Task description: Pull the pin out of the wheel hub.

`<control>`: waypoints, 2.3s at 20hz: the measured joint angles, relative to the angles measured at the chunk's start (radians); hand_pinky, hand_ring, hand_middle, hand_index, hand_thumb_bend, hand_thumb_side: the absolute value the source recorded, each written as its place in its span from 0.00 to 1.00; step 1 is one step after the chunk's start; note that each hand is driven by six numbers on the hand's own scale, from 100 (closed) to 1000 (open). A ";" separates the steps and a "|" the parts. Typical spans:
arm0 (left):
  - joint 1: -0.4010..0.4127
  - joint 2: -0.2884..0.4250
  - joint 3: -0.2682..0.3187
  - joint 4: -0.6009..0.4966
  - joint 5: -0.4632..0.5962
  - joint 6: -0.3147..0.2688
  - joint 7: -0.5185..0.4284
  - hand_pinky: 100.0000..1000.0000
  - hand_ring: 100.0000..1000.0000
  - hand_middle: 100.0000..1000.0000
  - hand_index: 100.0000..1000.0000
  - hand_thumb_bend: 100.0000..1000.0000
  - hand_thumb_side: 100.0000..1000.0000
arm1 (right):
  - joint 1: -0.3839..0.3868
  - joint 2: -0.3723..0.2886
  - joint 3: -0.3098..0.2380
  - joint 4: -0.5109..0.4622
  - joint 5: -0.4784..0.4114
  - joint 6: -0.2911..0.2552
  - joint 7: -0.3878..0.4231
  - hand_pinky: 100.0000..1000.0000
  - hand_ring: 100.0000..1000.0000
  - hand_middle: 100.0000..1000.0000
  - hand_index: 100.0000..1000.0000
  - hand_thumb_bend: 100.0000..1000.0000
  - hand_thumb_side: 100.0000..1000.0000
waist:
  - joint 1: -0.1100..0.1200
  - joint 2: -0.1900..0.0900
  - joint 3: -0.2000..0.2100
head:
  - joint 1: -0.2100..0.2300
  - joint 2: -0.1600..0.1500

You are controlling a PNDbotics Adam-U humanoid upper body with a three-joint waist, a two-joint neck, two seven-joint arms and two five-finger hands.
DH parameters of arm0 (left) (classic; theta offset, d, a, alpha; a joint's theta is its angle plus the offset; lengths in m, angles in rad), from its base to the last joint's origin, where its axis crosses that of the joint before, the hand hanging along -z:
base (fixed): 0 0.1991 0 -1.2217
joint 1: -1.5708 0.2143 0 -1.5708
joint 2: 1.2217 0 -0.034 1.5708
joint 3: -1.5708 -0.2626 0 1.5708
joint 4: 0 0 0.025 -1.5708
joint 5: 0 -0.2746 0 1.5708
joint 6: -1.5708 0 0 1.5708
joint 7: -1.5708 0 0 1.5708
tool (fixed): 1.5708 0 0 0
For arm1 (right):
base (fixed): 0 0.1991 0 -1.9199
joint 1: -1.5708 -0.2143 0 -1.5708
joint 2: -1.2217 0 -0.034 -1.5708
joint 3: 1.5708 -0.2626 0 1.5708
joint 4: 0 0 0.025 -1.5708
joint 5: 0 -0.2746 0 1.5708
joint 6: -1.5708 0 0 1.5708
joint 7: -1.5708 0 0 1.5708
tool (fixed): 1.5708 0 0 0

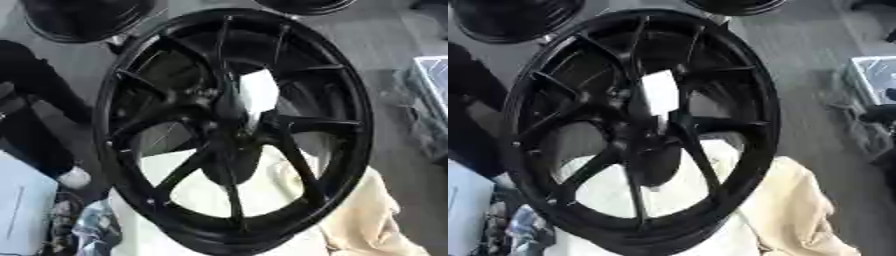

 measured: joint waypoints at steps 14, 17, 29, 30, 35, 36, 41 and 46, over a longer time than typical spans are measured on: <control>0.009 0.008 -0.001 0.000 -0.003 0.002 -0.002 0.65 0.70 0.71 0.71 0.07 0.80 | 0.003 -0.200 0.051 -0.048 -0.123 -0.127 0.052 1.00 0.74 0.68 0.89 0.00 0.41 | -0.020 -0.033 -0.005 | -0.009 0.029; 0.016 0.017 -0.001 0.001 -0.005 0.002 -0.002 0.65 0.70 0.72 0.71 0.07 0.79 | -0.027 -0.270 0.072 -0.049 -0.168 -0.171 0.091 1.00 0.74 0.68 0.88 0.00 0.25 | -0.029 -0.038 -0.009 | -0.009 0.035; 0.026 0.041 -0.008 0.007 -0.006 0.007 -0.009 0.65 0.70 0.72 0.70 0.07 0.79 | -0.092 -0.558 0.130 -0.050 -0.308 -0.353 0.175 0.97 0.75 0.70 0.87 0.00 0.00 | -0.056 -0.077 0.006 | -0.029 0.036; 0.029 0.046 -0.008 0.007 -0.006 0.008 -0.010 0.65 0.70 0.72 0.70 0.07 0.79 | -0.115 -0.584 0.147 -0.051 -0.308 -0.369 0.184 0.97 0.75 0.70 0.87 0.00 0.00 | -0.066 -0.081 0.006 | -0.032 0.036; 0.040 0.053 -0.008 0.013 -0.006 0.008 -0.009 0.65 0.70 0.72 0.70 0.07 0.80 | -0.231 -0.706 0.234 -0.056 -0.335 -0.445 0.247 0.97 0.76 0.71 0.87 0.00 0.00 | -0.064 -0.085 0.008 | -0.038 0.036; 0.042 0.053 -0.008 0.014 -0.006 0.008 -0.009 0.65 0.70 0.72 0.70 0.07 0.80 | -0.255 -0.730 0.249 -0.056 -0.349 -0.460 0.255 0.97 0.77 0.73 0.88 0.00 0.00 | -0.065 -0.085 0.009 | -0.039 0.036; 0.051 0.054 -0.007 0.019 -0.005 0.006 -0.005 0.65 0.70 0.72 0.71 0.07 0.80 | -0.376 -0.782 0.344 -0.056 -0.392 -0.512 0.302 1.00 0.83 0.80 0.91 0.00 0.11 | -0.072 -0.089 0.010 | -0.042 0.036; 0.061 0.063 -0.002 0.028 -0.001 0.005 0.006 0.65 0.70 0.72 0.71 0.08 0.81 | -0.495 -0.751 0.451 -0.057 -0.352 -0.465 0.370 1.00 0.83 0.80 0.92 0.00 0.20 | -0.081 -0.095 0.012 | -0.036 0.036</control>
